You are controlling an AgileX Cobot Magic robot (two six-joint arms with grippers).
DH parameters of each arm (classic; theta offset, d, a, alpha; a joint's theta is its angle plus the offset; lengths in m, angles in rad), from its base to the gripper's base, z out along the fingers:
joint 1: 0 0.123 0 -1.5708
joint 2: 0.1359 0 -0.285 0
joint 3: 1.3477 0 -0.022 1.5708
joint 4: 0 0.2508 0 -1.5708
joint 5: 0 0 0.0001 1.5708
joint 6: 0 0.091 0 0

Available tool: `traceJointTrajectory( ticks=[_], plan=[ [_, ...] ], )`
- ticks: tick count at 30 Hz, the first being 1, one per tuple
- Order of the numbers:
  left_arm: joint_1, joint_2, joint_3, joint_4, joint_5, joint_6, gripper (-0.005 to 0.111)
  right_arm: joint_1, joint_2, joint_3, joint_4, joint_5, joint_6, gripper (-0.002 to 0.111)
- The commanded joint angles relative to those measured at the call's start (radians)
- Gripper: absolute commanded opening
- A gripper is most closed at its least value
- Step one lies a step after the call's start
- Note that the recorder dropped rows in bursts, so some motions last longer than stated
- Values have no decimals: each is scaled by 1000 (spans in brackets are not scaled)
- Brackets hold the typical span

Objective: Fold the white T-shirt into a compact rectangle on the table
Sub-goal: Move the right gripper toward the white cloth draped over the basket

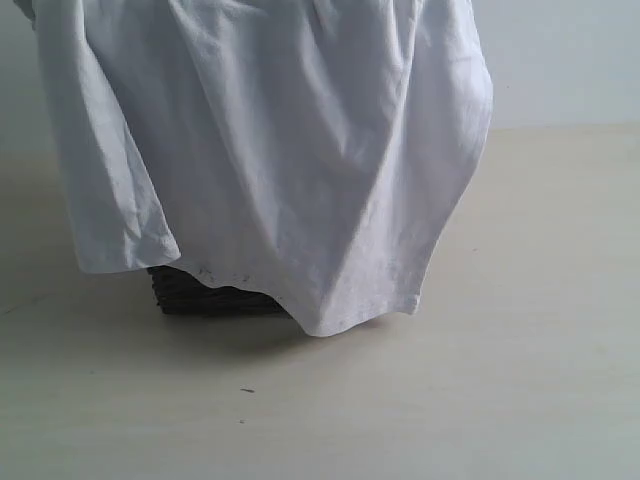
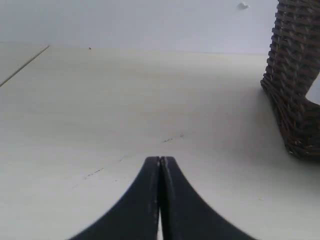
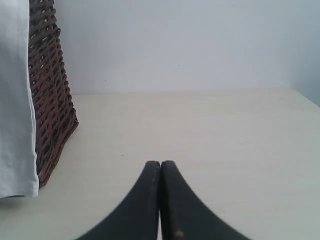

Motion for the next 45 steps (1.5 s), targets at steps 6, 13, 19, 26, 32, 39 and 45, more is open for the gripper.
traceJointTrajectory(
  ticks=[6, 13, 19, 26, 32, 39, 45],
  plan=[
    [4, -4, -1, 2, -9, 1, 0, -6, -4, 5, -2, -8, -4, 0],
    [4, -4, -1, 2, -9, 1, 0, -6, -4, 5, 3, -8, -4, 0],
    [4, -4, -1, 2, -9, 1, 0, -6, 118, -17, -66, -118, -134, 0],
    [4, -4, -1, 2, -9, 1, 0, -6, 633, -212, -88, -160, -272, 0],
    [4, -4, -1, 2, -9, 1, 0, -6, 1052, -477, -19, 78, -204, 0],
    [4, -4, -1, 2, -9, 1, 0, -6, 1171, -629, 393, 270, -501, 0],
    [4, -4, -1, 2, -9, 1, 0, -6, 1170, -720, 831, 655, -1497, 0]
  ],
)
